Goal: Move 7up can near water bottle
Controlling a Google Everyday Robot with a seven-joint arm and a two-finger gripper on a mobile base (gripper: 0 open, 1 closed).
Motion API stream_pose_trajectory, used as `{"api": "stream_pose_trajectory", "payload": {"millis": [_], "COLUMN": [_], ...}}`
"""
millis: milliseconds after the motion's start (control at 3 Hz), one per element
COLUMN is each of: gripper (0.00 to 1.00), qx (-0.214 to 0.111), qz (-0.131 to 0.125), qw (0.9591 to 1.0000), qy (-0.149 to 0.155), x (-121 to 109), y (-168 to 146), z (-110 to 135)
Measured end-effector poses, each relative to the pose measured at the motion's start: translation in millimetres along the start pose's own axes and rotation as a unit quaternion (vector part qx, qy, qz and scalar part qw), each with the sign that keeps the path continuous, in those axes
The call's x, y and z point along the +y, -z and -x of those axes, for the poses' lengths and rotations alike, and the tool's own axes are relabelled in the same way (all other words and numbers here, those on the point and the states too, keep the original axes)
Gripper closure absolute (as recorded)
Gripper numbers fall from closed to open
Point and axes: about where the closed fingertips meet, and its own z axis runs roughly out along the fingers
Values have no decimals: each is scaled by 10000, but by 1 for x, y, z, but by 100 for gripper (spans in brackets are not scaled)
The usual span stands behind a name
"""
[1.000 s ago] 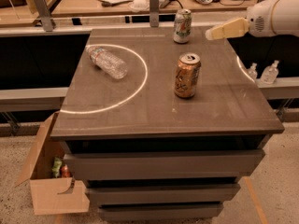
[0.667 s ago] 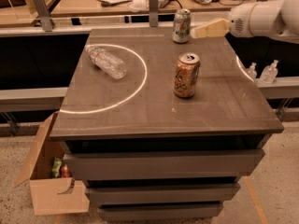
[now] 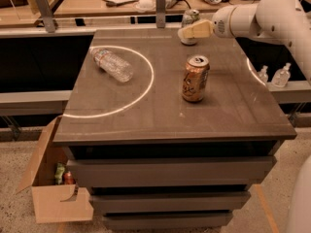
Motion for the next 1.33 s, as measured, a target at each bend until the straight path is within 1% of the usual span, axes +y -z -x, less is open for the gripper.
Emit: {"api": "stream_pose_trajectory", "payload": {"millis": [333, 667, 1000, 1333], "gripper": [0, 0, 0, 0], "qx": [82, 216, 305, 281], "qz": [-110, -165, -134, -65], "qw": [9999, 9996, 9993, 9993], "qy": [-63, -112, -158, -254], "x": [-13, -31, -44, -50], "y": [-32, -54, -76, -100], "z": [-8, -26, -41, -49]}}
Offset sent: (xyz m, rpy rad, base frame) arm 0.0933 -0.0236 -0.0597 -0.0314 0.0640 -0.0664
